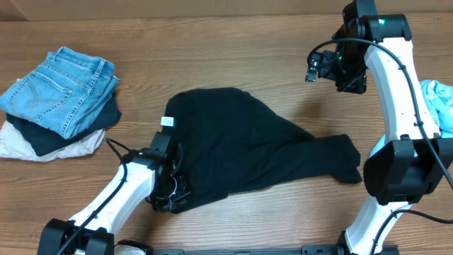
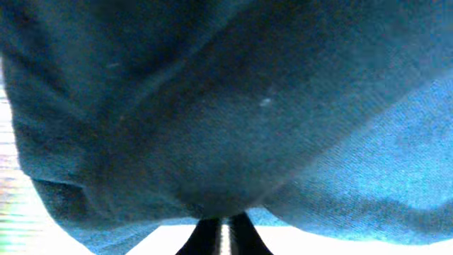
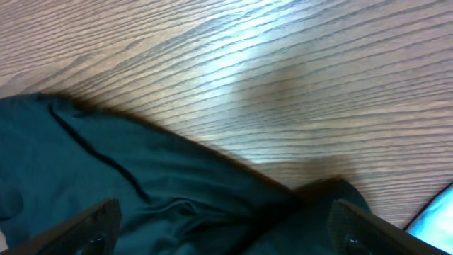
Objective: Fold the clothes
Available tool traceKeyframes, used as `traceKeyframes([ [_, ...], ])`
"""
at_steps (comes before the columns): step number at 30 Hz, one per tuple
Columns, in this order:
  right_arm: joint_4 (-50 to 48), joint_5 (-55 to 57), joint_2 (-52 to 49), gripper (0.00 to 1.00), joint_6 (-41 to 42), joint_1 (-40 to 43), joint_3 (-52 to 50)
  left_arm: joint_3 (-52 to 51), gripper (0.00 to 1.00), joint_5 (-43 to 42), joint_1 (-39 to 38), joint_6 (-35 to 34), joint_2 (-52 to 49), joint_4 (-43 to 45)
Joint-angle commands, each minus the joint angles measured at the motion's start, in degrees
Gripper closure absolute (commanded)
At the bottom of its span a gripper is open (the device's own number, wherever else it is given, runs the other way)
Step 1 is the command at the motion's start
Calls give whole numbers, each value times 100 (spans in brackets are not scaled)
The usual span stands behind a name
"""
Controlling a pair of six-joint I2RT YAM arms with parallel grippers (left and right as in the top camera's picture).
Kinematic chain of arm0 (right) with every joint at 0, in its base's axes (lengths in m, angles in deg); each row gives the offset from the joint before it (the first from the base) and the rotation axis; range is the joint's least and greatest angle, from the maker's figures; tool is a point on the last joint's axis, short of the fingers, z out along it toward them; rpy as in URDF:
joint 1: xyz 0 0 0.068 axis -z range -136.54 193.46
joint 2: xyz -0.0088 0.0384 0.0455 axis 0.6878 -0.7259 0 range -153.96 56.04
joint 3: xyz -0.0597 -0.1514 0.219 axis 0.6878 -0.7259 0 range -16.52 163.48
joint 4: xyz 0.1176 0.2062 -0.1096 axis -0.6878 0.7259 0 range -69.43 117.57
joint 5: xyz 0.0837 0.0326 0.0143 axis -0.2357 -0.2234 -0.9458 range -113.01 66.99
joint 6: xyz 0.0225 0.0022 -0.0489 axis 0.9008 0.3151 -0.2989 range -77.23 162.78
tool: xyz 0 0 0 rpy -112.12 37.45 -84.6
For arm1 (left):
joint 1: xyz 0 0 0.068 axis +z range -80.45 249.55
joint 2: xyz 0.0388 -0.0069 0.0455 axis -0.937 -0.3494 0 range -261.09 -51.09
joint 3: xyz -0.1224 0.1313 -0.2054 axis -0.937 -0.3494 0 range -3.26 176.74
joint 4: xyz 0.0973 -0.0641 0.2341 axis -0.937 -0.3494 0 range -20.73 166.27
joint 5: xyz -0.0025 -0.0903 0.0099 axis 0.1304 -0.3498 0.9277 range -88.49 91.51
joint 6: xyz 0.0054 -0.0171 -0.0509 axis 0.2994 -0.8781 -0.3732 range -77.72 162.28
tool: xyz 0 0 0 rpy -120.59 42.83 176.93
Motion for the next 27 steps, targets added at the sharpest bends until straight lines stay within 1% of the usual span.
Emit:
traceKeyframes([
  [1,-57,105,109,2,-20,15,109,704,96,94,-9,446,98,-407],
  [2,-55,105,109,2,-20,15,109,929,95,103,-11,595,98,-671],
  [5,-52,105,109,2,-20,15,109,1067,78,149,-74,640,96,-1211],
  [7,-50,105,109,2,-20,15,109,872,54,291,-188,247,98,-1349],
  [8,-52,103,109,2,-20,15,109,776,48,356,-223,31,96,-1329],
  [10,-50,105,109,2,-20,15,109,511,32,463,-236,-509,96,-1239],
  [11,-50,105,109,2,-20,15,109,378,28,470,-234,-658,96,-1165],
  [13,-50,105,109,2,-20,15,109,155,24,516,-234,-831,96,-1049],
  [16,-55,105,109,2,-20,15,109,-109,23,752,-234,-861,96,-693],
  [17,-55,103,109,2,-20,15,109,-166,24,914,-234,-863,96,-573],
  [18,-55,103,109,2,-20,15,109,-203,28,988,-234,-883,96,-404],
  [19,-55,103,109,2,-20,15,109,-212,34,992,-234,-874,87,-256],
  [20,-55,105,109,2,-20,15,109,-210,37,1001,-234,-835,87,-129],
  [21,-52,103,109,2,-20,15,109,-208,49,981,-229,-835,87,9],
  [22,-52,105,109,2,-20,15,109,-208,64,986,-229,-804,87,122],
  [23,-52,105,109,2,-20,15,109,-208,76,1008,-221,-684,87,269],
  [24,-52,105,109,2,-22,15,109,-186,87,999,-201,-570,90,374],
  [25,-55,107,109,2,-22,17,109,-114,96,984,-162,-501,90,376],
  [27,-52,199,109,2,-20,17,109,240,96,890,-37,-317,109,146],
])
